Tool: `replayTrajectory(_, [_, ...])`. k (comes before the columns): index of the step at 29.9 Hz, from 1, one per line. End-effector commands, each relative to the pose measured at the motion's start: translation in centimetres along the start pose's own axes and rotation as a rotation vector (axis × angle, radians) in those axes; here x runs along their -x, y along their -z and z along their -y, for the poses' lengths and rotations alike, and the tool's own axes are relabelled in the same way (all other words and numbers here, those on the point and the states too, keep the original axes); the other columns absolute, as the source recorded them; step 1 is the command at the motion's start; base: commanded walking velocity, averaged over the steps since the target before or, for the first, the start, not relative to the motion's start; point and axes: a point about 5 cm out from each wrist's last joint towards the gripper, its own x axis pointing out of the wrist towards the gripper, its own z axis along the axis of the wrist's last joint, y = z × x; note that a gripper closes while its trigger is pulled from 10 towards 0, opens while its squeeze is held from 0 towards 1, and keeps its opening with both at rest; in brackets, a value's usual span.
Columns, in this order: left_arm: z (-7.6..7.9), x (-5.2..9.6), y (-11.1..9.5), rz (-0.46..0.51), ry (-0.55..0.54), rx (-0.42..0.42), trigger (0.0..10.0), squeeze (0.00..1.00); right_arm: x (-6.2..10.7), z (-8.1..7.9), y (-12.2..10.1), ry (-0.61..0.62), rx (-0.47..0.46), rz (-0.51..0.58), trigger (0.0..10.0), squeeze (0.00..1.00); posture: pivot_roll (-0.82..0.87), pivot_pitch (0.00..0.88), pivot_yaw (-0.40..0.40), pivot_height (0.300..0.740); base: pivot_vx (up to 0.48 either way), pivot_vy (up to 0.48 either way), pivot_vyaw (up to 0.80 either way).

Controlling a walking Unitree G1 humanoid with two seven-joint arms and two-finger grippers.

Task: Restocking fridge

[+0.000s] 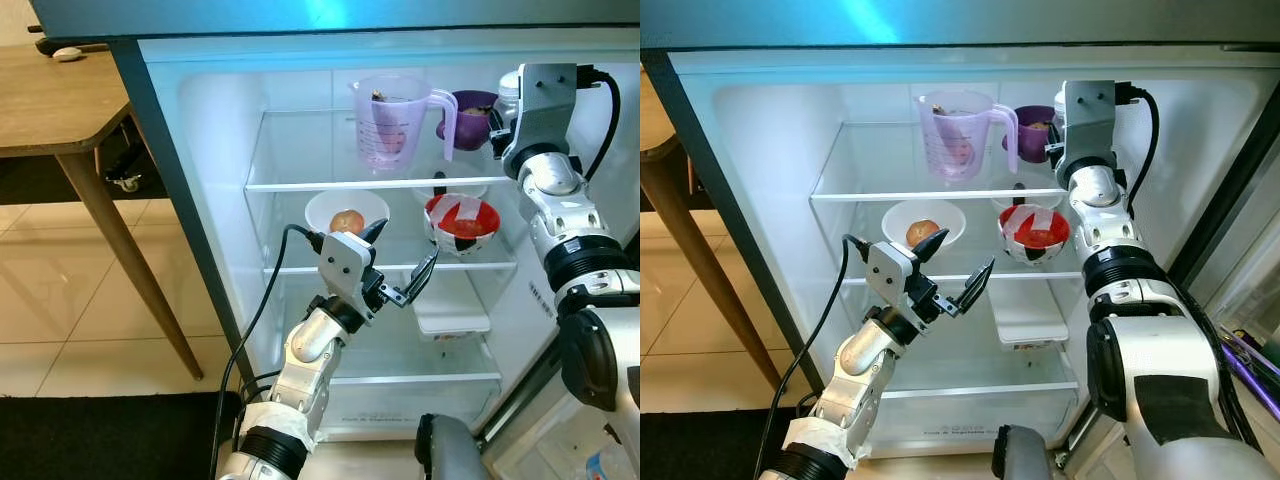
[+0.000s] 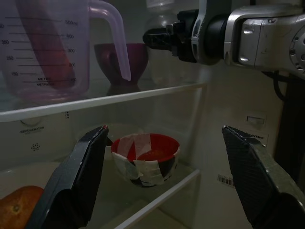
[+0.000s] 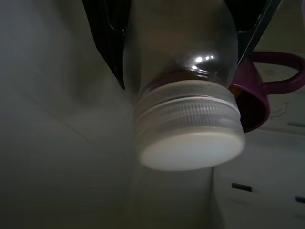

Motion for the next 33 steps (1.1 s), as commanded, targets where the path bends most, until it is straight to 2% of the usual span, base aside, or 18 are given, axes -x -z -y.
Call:
replayTrajectory(1, [0.5, -0.3, -0.2, 0.017, 0.003, 0.023, 10.0, 0.00, 0.2, 0.6, 1.6, 0.022, 0.004, -0.082, 10.0, 0.00, -0.03, 0.000, -0.008, 0.385, 0.000, 0.000, 0.00])
replayTrajectory(3, [0.5, -0.3, -0.2, 0.017, 0.003, 0.023, 10.0, 0.00, 0.2, 0.6, 1.6, 0.022, 0.004, -0.082, 10.0, 0.00, -0.03, 0.000, -0.008, 0.385, 0.000, 0.000, 0.00])
replayTrajectory(4, [0.5, -0.3, -0.3, 0.016, 0.003, 0.024, 10.0, 0.00, 0.2, 1.2, 1.4, 0.044, 0.014, -0.086, 10.0, 0.05, -0.03, 0.000, -0.008, 0.385, 0.000, 0.000, 0.00])
replayTrajectory(5, [0.4, -0.2, -0.3, 0.016, 0.003, 0.024, 10.0, 0.00, 0.1, 1.4, 1.3, 0.052, 0.016, -0.086, 10.0, 0.37, -0.03, 0.000, -0.007, 0.385, 0.000, 0.000, 0.00])
replayTrajectory(7, [0.4, -0.2, -0.3, 0.016, 0.003, 0.024, 10.0, 0.00, 0.1, 1.4, 1.3, 0.052, 0.016, -0.086, 10.0, 0.37, -0.03, 0.000, -0.007, 0.385, 0.000, 0.000, 0.00])
replayTrajectory(8, [0.5, -0.2, -0.3, 0.016, 0.003, 0.024, 10.0, 0.00, 0.1, 1.5, 1.3, 0.056, 0.017, -0.086, 10.0, 0.51, -0.03, 0.000, -0.007, 0.385, 0.000, 0.000, 0.00])
replayTrajectory(9, [0.5, -0.2, -0.3, 0.015, 0.004, 0.025, 10.0, 0.00, 0.1, 1.5, 1.2, 0.056, 0.005, -0.080, 10.0, 0.78, -0.03, 0.000, -0.008, 0.385, 0.000, 0.000, 0.00])
replayTrajectory(14, [0.5, -0.2, -0.2, 0.012, 0.004, 0.027, 10.0, 0.00, 0.1, 1.7, 1.0, 0.057, -0.034, -0.068, 10.0, 0.72, -0.03, 0.000, -0.007, 0.385, 0.000, 0.000, 0.00])
replayTrajectory(15, [0.5, -0.2, -0.2, 0.012, 0.004, 0.028, 10.0, 0.00, 0.0, 2.0, 0.8, 0.063, -0.052, -0.055, 10.0, 0.57, -0.04, 0.000, -0.006, 0.385, 0.000, 0.000, 0.00])
replayTrajectory(16, [0.5, -0.2, -0.2, 0.012, 0.005, 0.028, 10.0, 0.00, 0.0, 2.1, 0.7, 0.064, -0.058, -0.048, 10.0, 0.34, -0.04, 0.000, -0.006, 0.385, 0.000, 0.000, 0.00])
replayTrajectory(17, [0.5, -0.2, -0.2, 0.012, 0.005, 0.028, 10.0, 0.00, 0.0, 2.1, 0.7, 0.064, -0.058, -0.048, 10.0, 0.34, -0.04, 0.000, -0.006, 0.385, 0.000, 0.000, 0.00])
replayTrajectory(18, [0.5, -0.2, -0.2, 0.011, 0.006, 0.029, 10.0, 0.00, 0.0, 2.4, 0.4, 0.067, -0.065, -0.039, 10.0, 0.12, -0.04, 0.000, -0.004, 0.385, 0.000, 0.000, 0.00])
replayTrajectory(19, [0.5, -0.2, -0.2, 0.011, 0.006, 0.029, 10.0, 0.00, 0.0, 2.4, 0.4, 0.067, -0.065, -0.039, 10.0, 0.12, -0.04, 0.000, -0.004, 0.385, 0.000, 0.000, 0.00])
replayTrajectory(20, [0.6, -0.2, -0.2, 0.011, 0.009, 0.031, 10.0, 0.00, 0.0, 2.6, 0.1, 0.071, -0.068, -0.027, 10.0, 0.03, -0.04, 0.000, -0.004, 0.385, 0.000, 0.000, 0.00])
replayTrajectory(25, [0.6, -0.3, -0.2, 0.011, 0.011, 0.032, 10.0, 0.00, -0.1, 2.8, -0.2, 0.066, -0.084, -0.013, 10.0, 0.00, -0.04, 0.000, -0.003, 0.385, 0.000, 0.000, 0.00])
replayTrajectory(30, [0.6, -0.3, -0.2, 0.011, 0.012, 0.032, 10.0, 0.00, 0.0, 3.1, -0.7, 0.002, -0.188, 0.010, 10.0, 0.00, -0.04, 0.000, -0.002, 0.385, 0.000, 0.000, 0.00])
replayTrajectory(33, [0.7, -0.3, -0.2, 0.011, 0.012, 0.033, 10.0, 0.00, 0.0, 3.5, -0.9, -0.006, -0.203, 0.026, 10.0, 0.00, -0.04, 0.000, -0.004, 0.385, 0.000, 0.000, 0.00])
